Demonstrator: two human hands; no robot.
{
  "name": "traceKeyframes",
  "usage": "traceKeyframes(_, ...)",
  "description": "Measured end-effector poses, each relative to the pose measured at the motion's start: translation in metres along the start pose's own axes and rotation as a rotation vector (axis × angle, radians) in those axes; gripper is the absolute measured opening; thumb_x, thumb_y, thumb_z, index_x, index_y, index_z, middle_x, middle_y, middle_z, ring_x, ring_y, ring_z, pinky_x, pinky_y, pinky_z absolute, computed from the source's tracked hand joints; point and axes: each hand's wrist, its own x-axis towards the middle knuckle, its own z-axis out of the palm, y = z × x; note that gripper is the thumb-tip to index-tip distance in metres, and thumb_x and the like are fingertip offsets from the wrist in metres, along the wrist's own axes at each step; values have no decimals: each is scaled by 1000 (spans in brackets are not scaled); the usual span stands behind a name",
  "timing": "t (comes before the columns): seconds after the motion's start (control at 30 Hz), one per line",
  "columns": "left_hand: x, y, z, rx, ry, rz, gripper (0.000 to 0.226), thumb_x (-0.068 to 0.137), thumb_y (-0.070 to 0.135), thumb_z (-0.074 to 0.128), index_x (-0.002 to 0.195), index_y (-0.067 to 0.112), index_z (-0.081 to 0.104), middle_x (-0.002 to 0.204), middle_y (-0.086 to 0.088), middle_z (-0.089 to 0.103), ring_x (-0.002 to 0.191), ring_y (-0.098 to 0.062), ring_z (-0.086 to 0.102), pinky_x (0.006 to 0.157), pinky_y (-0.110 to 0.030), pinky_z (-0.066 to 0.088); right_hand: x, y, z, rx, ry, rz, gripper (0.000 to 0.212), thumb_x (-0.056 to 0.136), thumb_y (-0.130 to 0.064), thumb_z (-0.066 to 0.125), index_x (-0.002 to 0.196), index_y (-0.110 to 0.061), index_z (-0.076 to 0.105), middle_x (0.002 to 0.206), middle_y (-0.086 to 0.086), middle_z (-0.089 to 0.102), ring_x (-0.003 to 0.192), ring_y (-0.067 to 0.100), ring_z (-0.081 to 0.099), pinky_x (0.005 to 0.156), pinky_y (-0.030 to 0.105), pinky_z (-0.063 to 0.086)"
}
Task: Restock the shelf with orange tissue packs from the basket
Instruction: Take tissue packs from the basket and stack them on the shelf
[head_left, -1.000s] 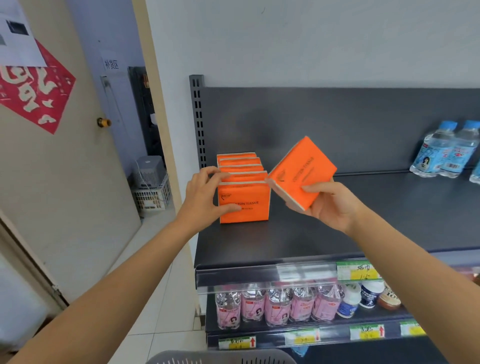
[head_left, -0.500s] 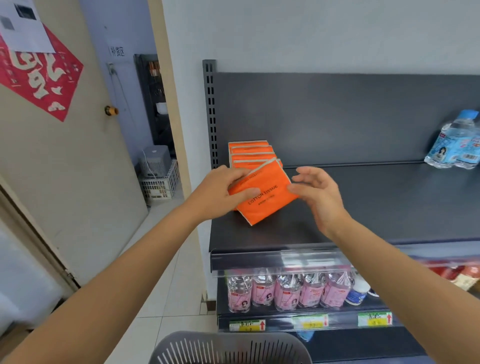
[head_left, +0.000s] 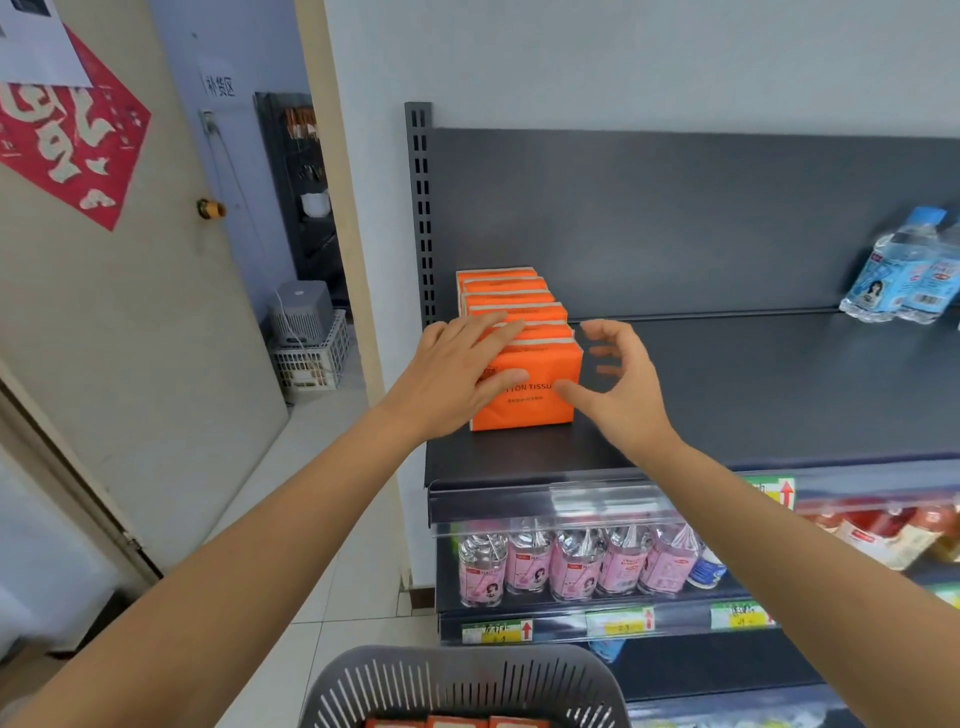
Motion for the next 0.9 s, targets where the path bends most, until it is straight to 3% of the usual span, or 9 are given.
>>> traceKeyframes(0.07,-6,0,-3,-51,28,-50,71,90,68,28,149,30,26,155,4,29,142,-16,24,114,-37,14,-7,-8,2,-77,32,-176,53,75,-14,72,123,-13,50,122,-2,51,112,13,50,98,31,43)
traceKeyframes(0.2,-30,-5,-10,-41,118,-213,76,86,72,22,147,29,32,152,5,36,138,-17,32,110,-39,20,-18,-34,16,-296,-49,-370,56,77,-33,67,126,-12,52,130,3,52,122,19,48,103,45,39)
traceKeyframes(0.3,-59,-13,-15,136,99,-329,83,82,77,13,148,29,30,152,1,37,136,-21,35,108,-43,23,-33,-51,39,-638,-56,-450,73,78,-66,54,136,-24,47,145,5,43,137,24,36,114,51,17)
traceKeyframes(0.4,-94,-24,-22,211,53,-456,88,80,80,7,150,29,24,155,-2,30,139,-26,29,109,-48,22,-45,-62,69,-916,-6,-427,86,76,-81,37,144,-29,37,155,13,29,145,36,17,113,61,1)
traceKeyframes(0.53,-138,-40,-27,235,-12,-575,91,77,82,2,151,32,17,160,-2,18,143,-28,20,113,-51,19,-40,-57,87,-1081,-14,-319,85,79,-71,47,149,-25,29,158,21,14,145,43,8,109,69,5)
traceKeyframes(0.7,-180,-56,-36,228,-32,-620,92,77,82,-1,151,33,19,160,-4,16,143,-28,20,112,-51,18,-33,-43,81,-1184,-104,-242,74,84,-47,62,147,-22,32,156,25,15,142,46,16,109,67,12)
traceKeyframes(0.9,-207,-62,-43,228,-64,-660,91,77,82,0,151,32,19,161,-3,14,143,-28,18,112,-51,16,-31,-48,74,-1184,-119,-231,78,82,-49,63,147,-19,32,154,28,20,141,46,19,107,71,12)
